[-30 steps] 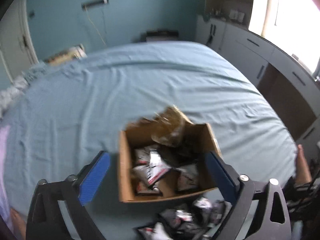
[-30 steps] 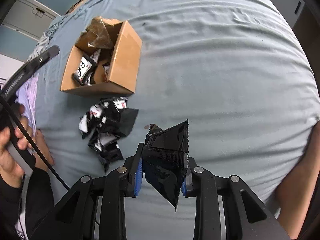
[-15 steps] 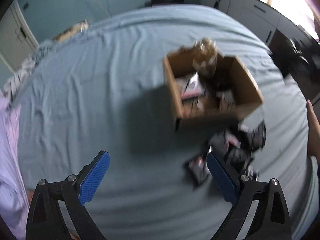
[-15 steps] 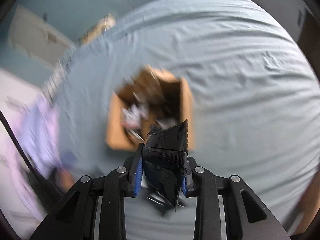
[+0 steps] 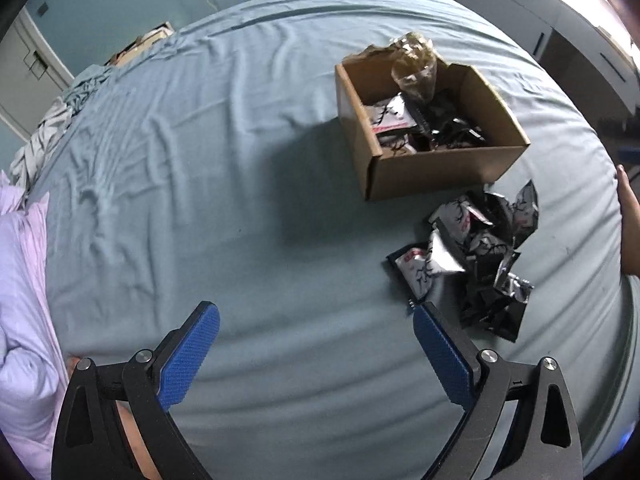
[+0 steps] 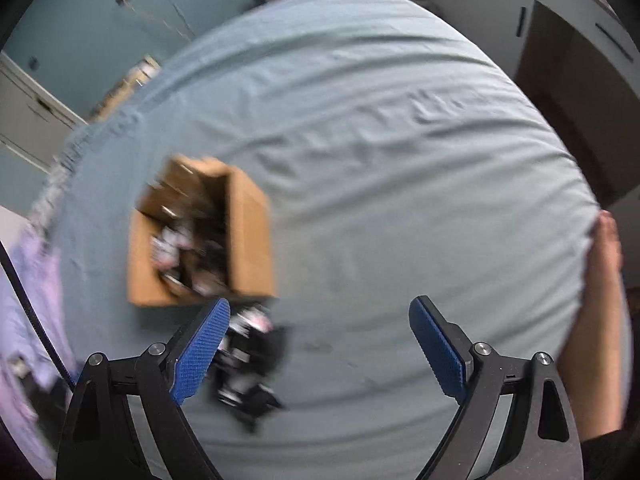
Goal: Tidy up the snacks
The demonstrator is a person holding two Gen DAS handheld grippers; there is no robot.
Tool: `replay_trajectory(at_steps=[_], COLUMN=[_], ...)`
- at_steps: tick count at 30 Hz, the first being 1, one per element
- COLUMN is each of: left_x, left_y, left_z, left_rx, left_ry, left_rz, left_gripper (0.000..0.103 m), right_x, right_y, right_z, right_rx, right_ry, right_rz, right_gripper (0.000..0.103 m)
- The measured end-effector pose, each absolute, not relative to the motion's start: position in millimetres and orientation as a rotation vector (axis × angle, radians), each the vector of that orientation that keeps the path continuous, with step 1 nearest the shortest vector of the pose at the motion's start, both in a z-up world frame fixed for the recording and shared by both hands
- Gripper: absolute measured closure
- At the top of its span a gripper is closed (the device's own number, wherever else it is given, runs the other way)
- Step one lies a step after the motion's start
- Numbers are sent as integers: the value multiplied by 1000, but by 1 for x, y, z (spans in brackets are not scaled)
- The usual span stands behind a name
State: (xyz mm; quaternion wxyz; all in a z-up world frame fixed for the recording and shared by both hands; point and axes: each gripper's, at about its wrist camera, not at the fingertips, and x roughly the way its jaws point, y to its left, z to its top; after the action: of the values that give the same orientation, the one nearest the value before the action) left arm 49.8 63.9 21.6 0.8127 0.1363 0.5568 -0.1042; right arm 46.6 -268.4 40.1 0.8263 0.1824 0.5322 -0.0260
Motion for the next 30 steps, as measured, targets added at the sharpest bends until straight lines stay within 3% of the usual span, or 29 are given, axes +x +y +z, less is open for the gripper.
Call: replay_trajectory(at_steps=[16,30], left_x=[53,55], left_y=[25,15], left_z=[5,-8], left_rx=[393,422], left_ry=[1206,1226], left_rz=[-256,-264], left_gripper=[4,4], right_x=[61,71], right_y=[-222,-212], right_z=[16,-2], right_rx=[126,121], right_ry=[1299,1329], right_rz=[60,88], right_gripper=[12,12])
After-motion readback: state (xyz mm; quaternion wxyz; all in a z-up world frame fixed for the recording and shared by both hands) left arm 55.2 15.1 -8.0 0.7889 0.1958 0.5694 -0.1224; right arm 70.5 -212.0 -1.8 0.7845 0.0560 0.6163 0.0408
